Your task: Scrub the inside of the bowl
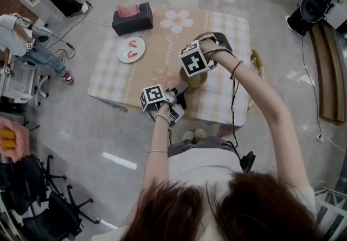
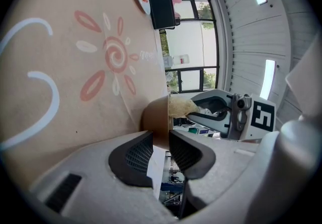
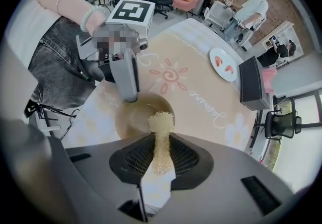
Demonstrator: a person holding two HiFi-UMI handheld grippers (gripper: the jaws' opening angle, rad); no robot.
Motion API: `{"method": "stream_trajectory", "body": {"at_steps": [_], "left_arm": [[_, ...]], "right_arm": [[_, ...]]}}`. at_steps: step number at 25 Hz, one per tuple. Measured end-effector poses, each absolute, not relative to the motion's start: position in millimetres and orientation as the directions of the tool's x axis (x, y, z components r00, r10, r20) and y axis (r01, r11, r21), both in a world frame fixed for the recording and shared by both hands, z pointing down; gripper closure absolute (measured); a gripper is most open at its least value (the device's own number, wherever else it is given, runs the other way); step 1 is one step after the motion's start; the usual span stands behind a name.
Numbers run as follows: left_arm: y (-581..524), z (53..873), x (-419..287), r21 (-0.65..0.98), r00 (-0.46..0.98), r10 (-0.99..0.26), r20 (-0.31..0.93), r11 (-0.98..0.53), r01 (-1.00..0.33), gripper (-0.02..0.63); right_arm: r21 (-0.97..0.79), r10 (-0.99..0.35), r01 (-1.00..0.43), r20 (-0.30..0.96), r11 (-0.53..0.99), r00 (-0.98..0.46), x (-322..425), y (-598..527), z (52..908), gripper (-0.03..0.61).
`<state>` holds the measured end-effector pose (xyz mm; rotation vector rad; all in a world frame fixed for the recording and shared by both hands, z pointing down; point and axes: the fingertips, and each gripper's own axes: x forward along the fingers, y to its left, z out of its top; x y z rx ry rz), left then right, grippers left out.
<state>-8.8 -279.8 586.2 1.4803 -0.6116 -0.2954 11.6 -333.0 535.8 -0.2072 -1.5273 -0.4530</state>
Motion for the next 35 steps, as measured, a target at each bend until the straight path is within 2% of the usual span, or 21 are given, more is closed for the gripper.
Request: {"method": "stream_trajectory", "body": {"at_steps": [23,35], "left_arm": [[-280,587,-9,0.979,0.807,-0.555,0.204,0.108,-0.173,0.506],[-280,588,-9,0.980,0.800,-0.566,0.198,0.116,-0.161,0.506]], "right_arm": [[0.130,-0.146,0.339,0.989,0.932,0.020,39,-318,535,0.500],[0.121,-0.124,0.294,0.992,0.948,-0.009,45,-302,536,0.500]]}}
